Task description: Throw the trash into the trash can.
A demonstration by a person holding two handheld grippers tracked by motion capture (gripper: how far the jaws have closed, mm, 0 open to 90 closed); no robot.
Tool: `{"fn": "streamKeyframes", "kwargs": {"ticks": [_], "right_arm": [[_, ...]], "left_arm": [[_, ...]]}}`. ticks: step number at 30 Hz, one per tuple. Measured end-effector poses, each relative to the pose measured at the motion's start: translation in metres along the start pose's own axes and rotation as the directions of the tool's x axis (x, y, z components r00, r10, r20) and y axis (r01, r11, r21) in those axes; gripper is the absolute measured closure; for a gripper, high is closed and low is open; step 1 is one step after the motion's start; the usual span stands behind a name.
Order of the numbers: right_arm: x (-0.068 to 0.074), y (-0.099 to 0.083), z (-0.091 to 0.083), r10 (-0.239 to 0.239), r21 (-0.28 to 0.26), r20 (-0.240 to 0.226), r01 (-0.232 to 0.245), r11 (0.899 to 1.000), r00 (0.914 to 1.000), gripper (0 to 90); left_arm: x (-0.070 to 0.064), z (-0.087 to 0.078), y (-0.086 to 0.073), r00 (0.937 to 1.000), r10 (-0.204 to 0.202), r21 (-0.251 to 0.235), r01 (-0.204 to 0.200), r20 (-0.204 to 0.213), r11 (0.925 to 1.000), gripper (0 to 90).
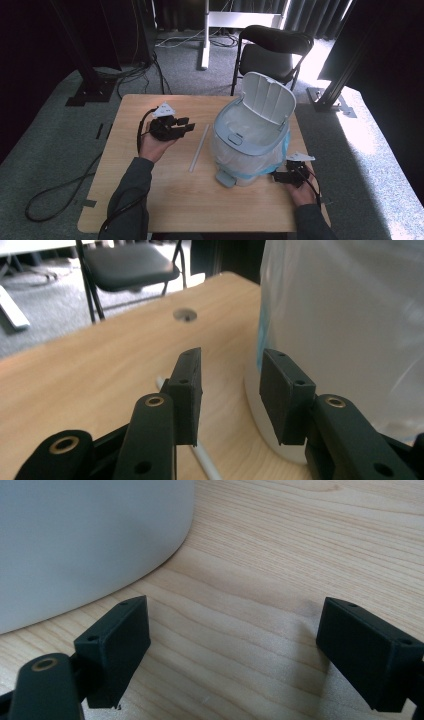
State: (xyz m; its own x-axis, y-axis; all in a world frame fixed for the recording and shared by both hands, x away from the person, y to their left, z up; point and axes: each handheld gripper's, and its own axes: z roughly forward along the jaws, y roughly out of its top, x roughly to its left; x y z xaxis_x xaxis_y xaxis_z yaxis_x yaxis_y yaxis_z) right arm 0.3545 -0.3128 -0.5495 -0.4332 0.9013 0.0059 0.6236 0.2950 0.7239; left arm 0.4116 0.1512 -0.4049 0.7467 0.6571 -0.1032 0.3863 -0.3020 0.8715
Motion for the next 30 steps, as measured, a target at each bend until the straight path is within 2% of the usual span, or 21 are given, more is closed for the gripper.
{"fn": "streamKeyframes", "kwargs": {"ticks": [5, 11, 17, 30], "right_arm": [[0.000, 0.000, 0.000, 0.000, 0.000, 0.000, 0.000, 1.000, 1.0000, 12.9], [0.000, 0.000, 0.000, 0.000, 0.000, 0.000, 0.000, 1.000, 1.0000, 12.9], [0.000, 0.000, 0.000, 0.000, 0.000, 0.000, 0.000, 1.000, 1.0000, 12.9], [0.000, 0.000, 0.000, 0.000, 0.000, 0.000, 0.000, 1.000, 1.0000, 12.9]], "left_arm": [[0.002, 0.009, -0.017, 0.9995, -0.031, 0.018, 0.031, 0.002, 0.9994, 61.1], [0.002, 0.016, -0.030, 0.9991, -0.042, 0.044, 0.042, -0.006, 0.9982, 61.2], [-0.003, 0.026, -0.040, 0.9992, -0.031, 0.084, 0.033, -0.026, 0.9959, 61.2], [-0.009, 0.039, -0.053, 0.9988, -0.021, 0.123, 0.027, -0.043, 0.9920, 61.4]]}}
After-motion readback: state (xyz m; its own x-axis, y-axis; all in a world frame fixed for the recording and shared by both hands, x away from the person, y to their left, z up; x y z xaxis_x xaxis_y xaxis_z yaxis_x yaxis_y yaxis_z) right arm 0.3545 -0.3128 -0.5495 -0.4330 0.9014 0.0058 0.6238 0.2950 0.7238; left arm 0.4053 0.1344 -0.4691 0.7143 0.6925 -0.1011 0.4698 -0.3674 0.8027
